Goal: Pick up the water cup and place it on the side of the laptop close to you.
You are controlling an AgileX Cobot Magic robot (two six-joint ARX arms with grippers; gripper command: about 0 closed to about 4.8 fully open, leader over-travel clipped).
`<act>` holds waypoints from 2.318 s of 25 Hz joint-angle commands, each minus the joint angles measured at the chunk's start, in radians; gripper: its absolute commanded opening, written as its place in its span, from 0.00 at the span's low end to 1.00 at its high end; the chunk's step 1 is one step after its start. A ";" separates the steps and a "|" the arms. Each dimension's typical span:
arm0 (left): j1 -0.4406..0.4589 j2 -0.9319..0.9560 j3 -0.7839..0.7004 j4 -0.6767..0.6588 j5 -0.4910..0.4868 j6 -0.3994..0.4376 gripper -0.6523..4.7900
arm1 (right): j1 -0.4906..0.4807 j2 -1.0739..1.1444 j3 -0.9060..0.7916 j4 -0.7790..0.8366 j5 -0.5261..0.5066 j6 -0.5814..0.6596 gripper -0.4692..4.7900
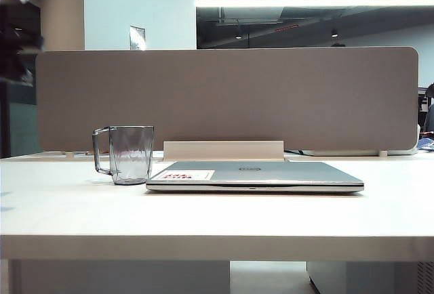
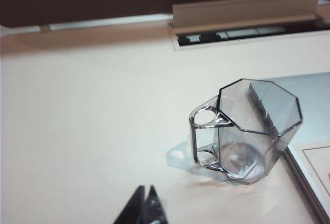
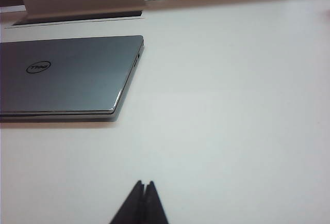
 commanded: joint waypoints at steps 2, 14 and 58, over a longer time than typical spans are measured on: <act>0.002 0.183 0.107 0.021 0.070 0.005 0.11 | 0.001 -0.002 -0.006 0.007 -0.001 0.000 0.07; 0.001 0.524 0.237 0.120 0.116 0.005 0.29 | 0.001 -0.002 -0.006 0.006 0.003 0.000 0.07; -0.023 0.775 0.285 0.516 0.246 -0.007 0.34 | 0.001 -0.002 -0.006 0.006 0.003 0.000 0.07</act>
